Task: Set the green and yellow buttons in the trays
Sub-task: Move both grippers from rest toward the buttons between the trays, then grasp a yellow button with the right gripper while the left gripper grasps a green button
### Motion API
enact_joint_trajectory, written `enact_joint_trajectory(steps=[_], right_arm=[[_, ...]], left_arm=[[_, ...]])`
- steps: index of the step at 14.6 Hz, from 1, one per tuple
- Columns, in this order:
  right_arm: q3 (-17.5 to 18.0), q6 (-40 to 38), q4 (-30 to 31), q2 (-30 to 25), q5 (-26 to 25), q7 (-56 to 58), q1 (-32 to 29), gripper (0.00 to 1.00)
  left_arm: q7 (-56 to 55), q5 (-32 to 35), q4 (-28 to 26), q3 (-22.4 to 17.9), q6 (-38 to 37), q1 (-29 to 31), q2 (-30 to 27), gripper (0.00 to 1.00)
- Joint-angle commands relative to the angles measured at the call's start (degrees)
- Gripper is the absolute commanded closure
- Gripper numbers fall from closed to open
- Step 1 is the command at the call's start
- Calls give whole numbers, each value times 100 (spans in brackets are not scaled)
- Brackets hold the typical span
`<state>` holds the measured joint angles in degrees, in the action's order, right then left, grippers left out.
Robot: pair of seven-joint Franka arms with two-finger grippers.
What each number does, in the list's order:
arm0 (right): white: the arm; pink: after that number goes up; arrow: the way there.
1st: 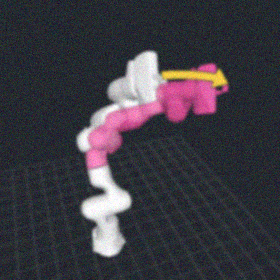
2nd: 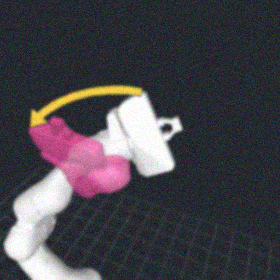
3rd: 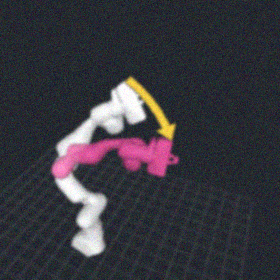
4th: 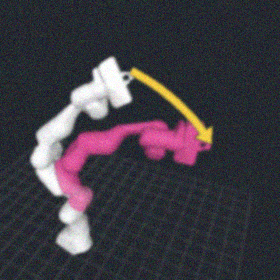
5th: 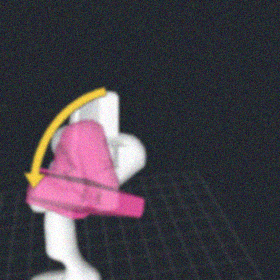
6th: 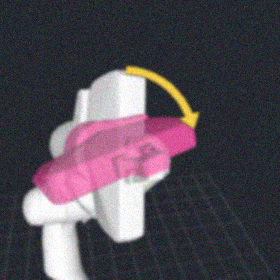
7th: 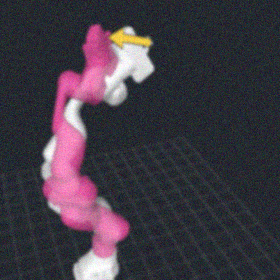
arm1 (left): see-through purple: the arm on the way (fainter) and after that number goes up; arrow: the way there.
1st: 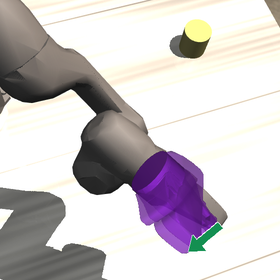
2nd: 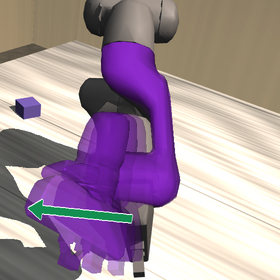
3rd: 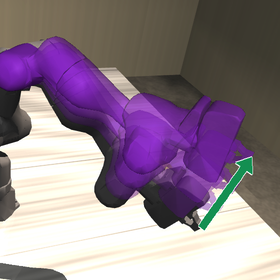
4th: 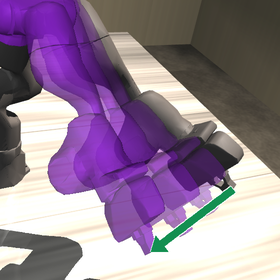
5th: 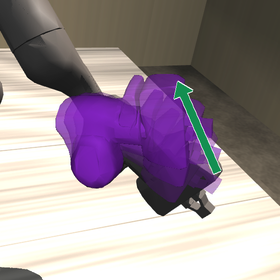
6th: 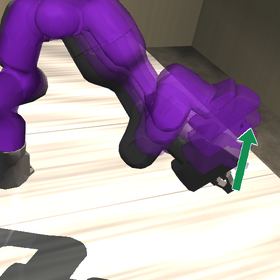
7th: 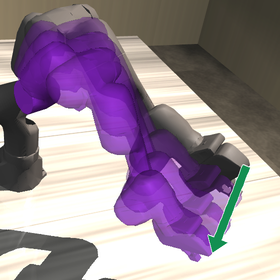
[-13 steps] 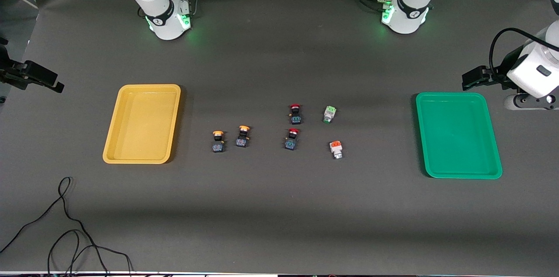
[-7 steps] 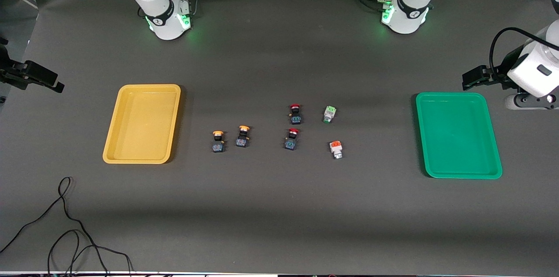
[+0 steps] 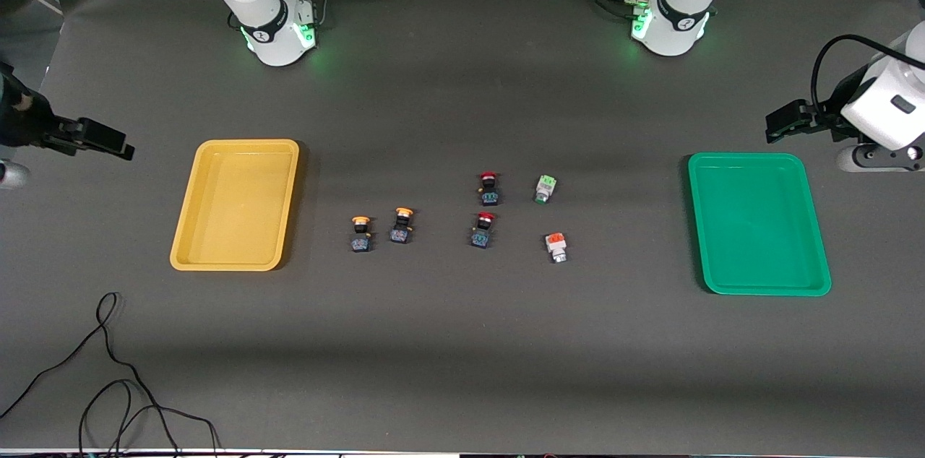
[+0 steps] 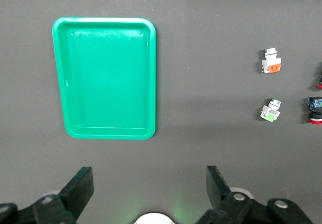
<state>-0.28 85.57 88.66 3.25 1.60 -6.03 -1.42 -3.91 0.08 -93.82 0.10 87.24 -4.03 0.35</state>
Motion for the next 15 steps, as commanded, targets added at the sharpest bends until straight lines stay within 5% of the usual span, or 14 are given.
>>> enact_joint_trajectory(steps=[1,5,11,15], right_arm=[[19,21,-314,299,16,-20,150,0],[19,213,-631,896,183,-467,738,0],[19,2566,773,1169,201,-1311,1547,0],[19,3447,934,1941,192,-1532,1874,0]], left_arm=[[-109,-43,-574,60,547,-203,-141,0],[-1328,-52,-1076,96,1312,-992,-79,0],[-1982,-174,-1121,105,1709,-2495,263,0],[-1615,-219,-1103,105,1657,-3164,290,0]])
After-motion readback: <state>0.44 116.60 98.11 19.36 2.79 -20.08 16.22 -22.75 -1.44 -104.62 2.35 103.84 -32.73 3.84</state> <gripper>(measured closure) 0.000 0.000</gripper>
